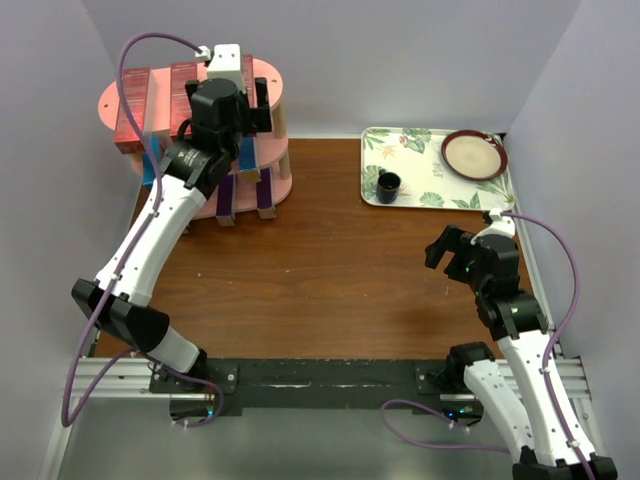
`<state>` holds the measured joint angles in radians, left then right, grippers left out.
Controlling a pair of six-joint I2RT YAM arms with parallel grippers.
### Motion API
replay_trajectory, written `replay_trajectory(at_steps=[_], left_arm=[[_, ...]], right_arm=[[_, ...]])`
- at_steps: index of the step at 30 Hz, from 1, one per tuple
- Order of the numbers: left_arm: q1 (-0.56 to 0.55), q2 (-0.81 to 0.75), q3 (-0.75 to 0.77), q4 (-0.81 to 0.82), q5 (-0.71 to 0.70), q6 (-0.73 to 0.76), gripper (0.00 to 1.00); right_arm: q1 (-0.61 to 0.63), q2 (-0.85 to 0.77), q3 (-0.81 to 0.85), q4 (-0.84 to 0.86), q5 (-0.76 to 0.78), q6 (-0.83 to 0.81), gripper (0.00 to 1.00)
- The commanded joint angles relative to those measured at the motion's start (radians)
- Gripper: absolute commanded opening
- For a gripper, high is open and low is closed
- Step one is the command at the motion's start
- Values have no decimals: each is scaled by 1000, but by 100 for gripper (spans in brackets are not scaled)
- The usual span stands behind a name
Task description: Place and organize the toothpastes onto the shelf
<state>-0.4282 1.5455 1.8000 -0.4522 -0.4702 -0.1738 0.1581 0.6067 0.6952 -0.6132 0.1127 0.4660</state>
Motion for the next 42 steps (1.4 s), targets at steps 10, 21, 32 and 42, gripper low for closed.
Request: replay_trajectory(at_steps=[10,21,32,42], left_arm=[[6,-369,-88,196,197,114,100],[6,-988,-535,159,159,235,100],[8,-1502,-870,-2,39,181,100],[8,-1677,-1039,44,-42,140,100]], right_arm=[[0,-22,87,-25,24,-17,99],[0,-88,184,-66,102,-55,99],[1,-189,107,-39,125,-69,98],[4,-292,43,-11,177,-75,99]])
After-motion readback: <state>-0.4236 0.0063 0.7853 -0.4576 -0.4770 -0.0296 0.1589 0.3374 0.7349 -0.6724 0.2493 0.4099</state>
